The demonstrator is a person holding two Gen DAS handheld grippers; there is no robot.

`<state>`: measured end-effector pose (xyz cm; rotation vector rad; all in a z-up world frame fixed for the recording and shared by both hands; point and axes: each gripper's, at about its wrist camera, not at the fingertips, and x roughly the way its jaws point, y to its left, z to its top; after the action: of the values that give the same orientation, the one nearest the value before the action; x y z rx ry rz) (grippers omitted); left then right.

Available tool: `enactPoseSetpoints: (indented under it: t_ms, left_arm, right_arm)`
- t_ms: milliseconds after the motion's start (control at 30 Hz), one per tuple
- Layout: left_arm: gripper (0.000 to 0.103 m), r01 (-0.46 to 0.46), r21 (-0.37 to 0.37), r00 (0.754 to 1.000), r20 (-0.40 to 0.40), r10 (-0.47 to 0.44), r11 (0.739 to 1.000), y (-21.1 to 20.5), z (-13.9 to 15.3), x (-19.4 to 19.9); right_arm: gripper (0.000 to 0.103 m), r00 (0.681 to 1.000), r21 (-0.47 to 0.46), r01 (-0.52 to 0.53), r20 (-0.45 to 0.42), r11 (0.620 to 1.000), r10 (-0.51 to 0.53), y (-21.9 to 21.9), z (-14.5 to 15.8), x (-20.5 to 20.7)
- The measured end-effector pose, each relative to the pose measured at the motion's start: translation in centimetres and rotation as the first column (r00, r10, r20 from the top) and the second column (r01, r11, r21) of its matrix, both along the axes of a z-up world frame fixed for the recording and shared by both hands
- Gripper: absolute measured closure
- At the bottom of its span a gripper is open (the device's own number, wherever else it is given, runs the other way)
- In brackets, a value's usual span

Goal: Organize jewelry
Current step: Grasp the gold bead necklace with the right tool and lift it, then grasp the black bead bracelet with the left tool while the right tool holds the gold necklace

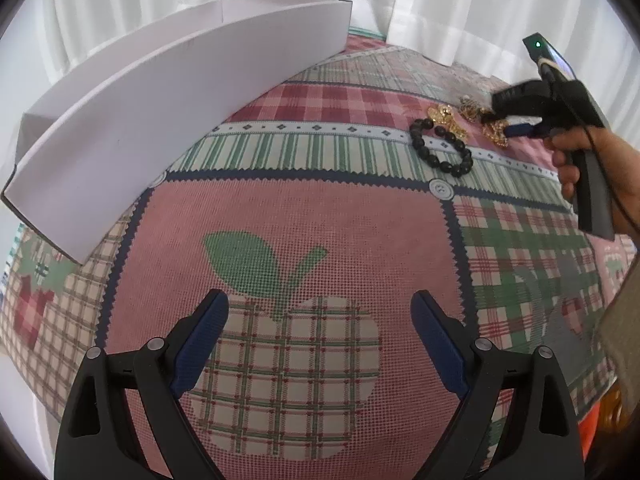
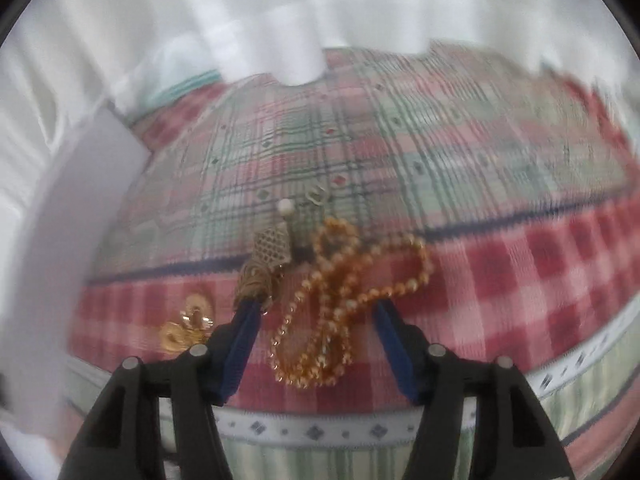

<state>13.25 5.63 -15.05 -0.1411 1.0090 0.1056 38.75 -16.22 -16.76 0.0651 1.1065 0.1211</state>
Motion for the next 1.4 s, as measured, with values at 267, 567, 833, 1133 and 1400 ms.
enactPoseSetpoints:
  t_ms: [267, 567, 833, 1133, 1400]
  left_arm:
    - [0.01, 0.003, -0.002, 1.0, 0.005, -0.003, 1.0, 0.2, 0.2, -0.3]
    - [0.01, 0.038, 0.029, 0.999, 0.012, -0.038, 0.999, -1.0, 1.0, -1.2]
    - [0.01, 0.065, -0.046, 0.997, -0.046, -0.067, 0.997, -1.5, 0.8, 0.2]
    - [0.01, 0.14, -0.06, 0.99, -0.006, -0.141, 0.988, -3.7, 4.1, 6.0]
    - [0.01, 0.018, -0.076, 0.999, -0.026, -0.02, 0.997, -4.5, 2.4, 14.8]
  right_arm:
    - [0.095, 0.997, 0.085, -0.075, -0.023, 0.994, 0.077, -3.9, 0.8, -4.6]
    - [0.095, 0.974, 0.169, -0.187, -0.095, 0.968, 0.205, -7.1, 0.8, -14.7]
    - [0.046, 0.993, 0.18, -0.101, 0.079, 0.978, 0.088, -9.9, 1.8, -21.3]
    - [0.046, 0.989, 0.149, -0.016, 0.149, 0.989, -0.006, -11.9, 1.5, -23.8]
    - [0.046, 0.986, 0.16, -0.034, 0.169, 0.986, 0.007, -11.5, 1.4, -24.8]
